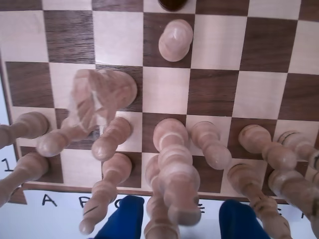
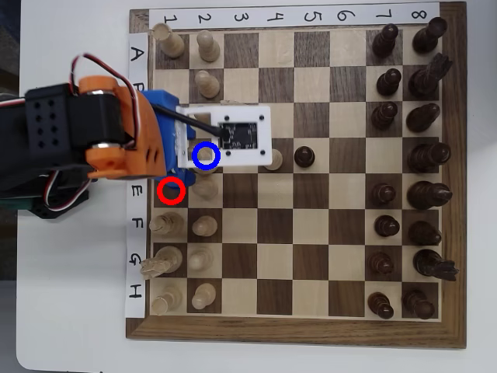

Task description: Move the piece to destination

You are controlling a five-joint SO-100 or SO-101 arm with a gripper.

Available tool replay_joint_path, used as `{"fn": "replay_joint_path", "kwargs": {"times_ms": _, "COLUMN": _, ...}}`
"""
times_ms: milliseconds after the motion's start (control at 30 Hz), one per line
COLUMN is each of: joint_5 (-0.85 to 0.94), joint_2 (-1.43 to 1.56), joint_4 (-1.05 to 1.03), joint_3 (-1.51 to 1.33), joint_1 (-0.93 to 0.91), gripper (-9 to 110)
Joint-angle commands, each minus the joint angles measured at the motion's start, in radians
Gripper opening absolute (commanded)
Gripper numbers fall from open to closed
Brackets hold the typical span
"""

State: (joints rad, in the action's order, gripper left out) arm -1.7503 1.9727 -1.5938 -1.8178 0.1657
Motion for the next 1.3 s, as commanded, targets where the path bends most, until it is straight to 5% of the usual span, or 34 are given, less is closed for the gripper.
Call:
{"fn": "replay_joint_path", "kwargs": {"times_ms": 0, "joint_5": -0.563, "joint_2": -0.006, "joint_4": -0.130, "joint_3": 0.382, "joint_1": 0.025, "gripper": 22}}
{"fn": "replay_joint_path", "kwargs": {"times_ms": 833, "joint_5": -0.325, "joint_2": -0.222, "joint_4": -0.130, "joint_3": 1.015, "joint_1": -0.015, "gripper": 28}}
{"fn": "replay_joint_path", "kwargs": {"times_ms": 1267, "joint_5": 0.227, "joint_2": -0.301, "joint_4": -0.127, "joint_3": 1.414, "joint_1": -0.258, "gripper": 19}}
